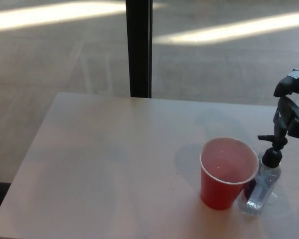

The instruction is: The robot uses its right hand fist to press the hand soap kept in the middle of the table to get liquid hand soap out

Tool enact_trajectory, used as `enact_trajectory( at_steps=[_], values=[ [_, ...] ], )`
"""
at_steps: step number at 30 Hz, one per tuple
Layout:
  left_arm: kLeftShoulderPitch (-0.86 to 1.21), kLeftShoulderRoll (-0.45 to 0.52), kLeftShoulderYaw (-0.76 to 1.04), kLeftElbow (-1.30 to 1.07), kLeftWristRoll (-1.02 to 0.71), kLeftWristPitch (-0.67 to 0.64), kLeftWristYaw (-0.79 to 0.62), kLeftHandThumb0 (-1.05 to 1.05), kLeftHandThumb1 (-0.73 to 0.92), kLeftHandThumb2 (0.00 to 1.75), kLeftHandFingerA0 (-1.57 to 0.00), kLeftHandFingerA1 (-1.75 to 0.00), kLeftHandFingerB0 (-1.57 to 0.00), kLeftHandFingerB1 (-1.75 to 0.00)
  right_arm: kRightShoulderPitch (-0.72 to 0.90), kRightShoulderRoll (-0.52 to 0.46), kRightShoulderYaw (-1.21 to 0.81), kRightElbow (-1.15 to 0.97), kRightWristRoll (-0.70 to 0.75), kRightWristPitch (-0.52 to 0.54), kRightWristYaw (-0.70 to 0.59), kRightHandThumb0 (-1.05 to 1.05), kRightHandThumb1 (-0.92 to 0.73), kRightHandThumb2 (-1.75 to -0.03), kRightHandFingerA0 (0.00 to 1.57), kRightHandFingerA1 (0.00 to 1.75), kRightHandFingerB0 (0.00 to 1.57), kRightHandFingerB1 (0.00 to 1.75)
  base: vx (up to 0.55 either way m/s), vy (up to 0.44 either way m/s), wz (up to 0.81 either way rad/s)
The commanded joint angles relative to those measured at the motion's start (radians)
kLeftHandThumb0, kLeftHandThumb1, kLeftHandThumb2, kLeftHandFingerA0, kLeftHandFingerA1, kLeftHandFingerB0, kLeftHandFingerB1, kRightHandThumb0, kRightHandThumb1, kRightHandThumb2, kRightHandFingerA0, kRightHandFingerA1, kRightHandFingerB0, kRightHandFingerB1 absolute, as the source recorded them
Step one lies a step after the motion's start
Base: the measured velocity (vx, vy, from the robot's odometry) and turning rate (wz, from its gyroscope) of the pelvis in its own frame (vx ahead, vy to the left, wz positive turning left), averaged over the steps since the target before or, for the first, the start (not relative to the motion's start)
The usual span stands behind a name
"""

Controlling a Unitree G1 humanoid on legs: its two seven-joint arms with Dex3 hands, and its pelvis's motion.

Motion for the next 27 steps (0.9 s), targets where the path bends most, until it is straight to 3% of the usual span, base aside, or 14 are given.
enact_trajectory(
  at_steps=[1, 3, 5, 6, 7, 9, 12, 15, 19, 22, 23, 27],
  values=[
    [0.004, 0.025, -0.011, 0.011, -0.008, 0.001, 0.002, -0.46, 0.88, 1.27, -0.53, -1.05, -0.35, -0.92, 0.03, 0.005, 0.001, -0.01, -0.006, 0.01, 0.024, -0.19, -0.57, -1.22, 0.93, 1.75, 0.69, 1.58, 0.0, 0.0, 0.0],
    [0.007, 0.026, -0.014, -0.001, -0.011, 0.01, -0.003, -0.46, 0.87, 1.31, -0.52, -1.04, -0.26, -0.84, 0.043, 0.006, 0.003, -0.009, -0.016, 0.001, 0.029, -0.21, -0.57, -1.23, 0.95, 1.75, 0.71, 1.57, 0.0, 0.0, 0.0],
    [0.008, 0.026, -0.017, -0.001, -0.012, 0.006, -0.002, -0.46, 0.87, 1.3, -0.52, -1.03, -0.32, -0.88, 0.057, -0.001, 0.019, -0.012, -0.038, -0.017, 0.039, -0.21, -0.56, -1.23, 0.96, 1.75, 0.66, 1.62, 0.0, 0.0, 0.0],
    [0.003, 0.025, -0.009, 0.005, -0.022, 0.011, 0.003, -0.46, 0.86, 1.29, -0.5, -1.0, -0.29, -0.85, 0.064, 0.0, 0.023, -0.014, -0.039, -0.022, 0.046, -0.21, -0.57, -1.24, 0.98, 1.75, 0.75, 1.5, 0.0, 0.0, 0.0],
    [0.003, 0.025, -0.009, 0.005, -0.022, 0.011, 0.003, -0.46, 0.86, 1.29, -0.5, -1.0, -0.29, -0.85, 0.064, 0.0, 0.023, -0.013, -0.04, -0.024, 0.047, -0.21, -0.57, -1.24, 0.98, 1.75, 0.75, 1.5, 0.0, 0.0, 0.0],
    [0.006, 0.026, -0.021, 0.002, -0.013, 0.007, 0.004, -0.48, 0.89, 1.26, -0.55, -1.12, -0.44, -1.11, 0.079, 0.007, 0.038, -0.021, -0.035, -0.03, 0.064, -0.17, -0.58, -1.24, 1.02, 1.75, 0.83, 1.43, 0.0, 0.0, 0.0],
    [-0.007, 0.03, -0.021, 0.013, -0.017, 0.008, 0.003, -0.46, 0.9, 1.23, -0.54, -1.11, -0.35, -0.96, 0.094, 0.013, 0.051, -0.044, -0.045, -0.035, 0.056, -0.19, -0.54, -1.26, 1.01, 1.75, 0.82, 1.48, 0.0, 0.0, 0.0],
    [-0.015, 0.029, -0.02, 0.013, -0.02, 0.013, 0.015, -0.46, 0.9, 1.26, -0.53, -1.1, -0.31, -0.92, 0.105, 0.01, 0.069, -0.056, -0.056, -0.046, 0.062, -0.22, -0.53, -1.26, 1.01, 1.75, 0.76, 1.55, 0.0, 0.0, 0.0],
    [-0.019, 0.032, -0.02, 0.001, -0.025, 0.035, 0.007, -0.45, 0.9, 1.27, -0.48, -1.01, -0.26, -0.82, 0.13, 0.012, 0.089, -0.064, -0.073, -0.066, 0.065, -0.2, -0.56, -1.25, 1.05, 1.75, 0.85, 1.44, 0.0, 0.0, 0.0],
    [-0.021, 0.033, -0.018, 0.006, -0.03, 0.028, 0.003, -0.45, 0.88, 1.29, -0.48, -1.01, -0.27, -0.82, 0.145, 0.018, 0.096, -0.057, -0.067, -0.065, 0.07, -0.17, -0.59, -1.18, 1.06, 1.75, 0.86, 1.43, 0.0, 0.0, 0.0],
    [-0.02, 0.031, -0.021, 0.008, -0.025, 0.021, 0.01, -0.47, 0.89, 1.27, -0.52, -1.08, -0.32, -0.93, 0.156, 0.009, 0.116, -0.059, -0.088, -0.089, 0.083, -0.19, -0.58, -1.17, 1.03, 1.75, 0.81, 1.49, 0.0, 0.0, 0.0],
    [-0.025, 0.032, -0.03, 0.009, -0.021, 0.019, 0.007, -0.47, 0.89, 1.28, -0.51, -1.04, -0.29, -0.86, 0.175, 0.002, 0.144, -0.06, -0.127, -0.122, 0.074, -0.22, -0.59, -1.11, 1.02, 1.75, 0.82, 1.49, 0.0, 0.0, 0.0]
  ],
)
